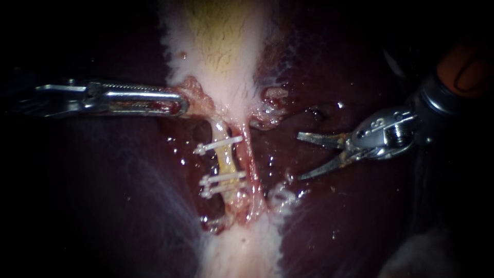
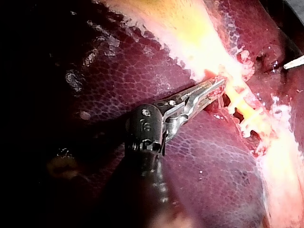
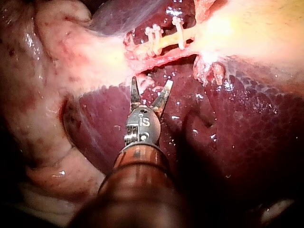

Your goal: Go to the cutting position left tube

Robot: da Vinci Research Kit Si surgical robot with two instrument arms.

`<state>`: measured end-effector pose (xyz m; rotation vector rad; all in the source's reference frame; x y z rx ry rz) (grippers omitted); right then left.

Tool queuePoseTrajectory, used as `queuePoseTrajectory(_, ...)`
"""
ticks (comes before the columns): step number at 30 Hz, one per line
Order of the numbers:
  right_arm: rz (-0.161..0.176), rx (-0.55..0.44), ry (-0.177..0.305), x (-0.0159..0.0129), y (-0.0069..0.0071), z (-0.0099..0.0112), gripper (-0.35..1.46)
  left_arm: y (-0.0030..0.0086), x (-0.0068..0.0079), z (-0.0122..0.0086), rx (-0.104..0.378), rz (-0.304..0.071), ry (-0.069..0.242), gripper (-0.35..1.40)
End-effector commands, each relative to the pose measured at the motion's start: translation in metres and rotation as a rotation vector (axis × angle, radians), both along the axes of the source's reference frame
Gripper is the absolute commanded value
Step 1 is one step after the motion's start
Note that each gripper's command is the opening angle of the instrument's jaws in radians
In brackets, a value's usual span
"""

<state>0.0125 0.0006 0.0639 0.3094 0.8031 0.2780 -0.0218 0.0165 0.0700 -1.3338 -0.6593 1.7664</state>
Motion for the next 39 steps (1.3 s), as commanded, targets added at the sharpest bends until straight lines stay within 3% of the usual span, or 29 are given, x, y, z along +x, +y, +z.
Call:
queuePoseTrajectory(1,0.000,0.000,0.000,0.0000,0.0000,0.0000,1.45,0.0000,0.0001,-0.0001,0.006,-0.002,-0.001,-0.35)
queuePoseTrajectory(4,0.000,0.001,0.004,0.0000,0.0000,0.0000,1.45,0.0004,0.0008,-0.0011,0.017,-0.001,-0.005,-0.35)
queuePoseTrajectory(9,-0.002,0.002,0.005,0.0000,-0.0001,0.0001,1.45,0.0014,0.0025,-0.0046,0.035,0.004,-0.010,-0.35)
queuePoseTrajectory(14,-0.011,0.010,0.008,0.0001,-0.0003,0.0002,1.45,0.0015,0.0030,-0.0070,0.042,-0.004,-0.017,-0.35)
queuePoseTrajectory(19,-0.042,0.043,0.030,0.0016,-0.0008,-0.0001,1.45,0.0006,0.0026,-0.0066,0.035,-0.006,-0.014,-0.35)
queuePoseTrajectory(22,-0.076,0.080,0.055,0.0032,-0.0017,-0.0001,1.45,0.0000,0.0021,-0.0062,0.031,-0.005,-0.013,-0.35)
queuePoseTrajectory(27,-0.095,0.111,0.063,0.0066,-0.0037,0.0006,1.45,-0.0004,0.0017,-0.0059,0.029,-0.002,-0.015,-0.35)
queuePoseTrajectory(39,-0.087,0.152,0.070,0.0108,-0.0041,0.0034,1.45,-0.0007,0.0015,-0.0064,0.029,0.001,-0.017,-0.35)
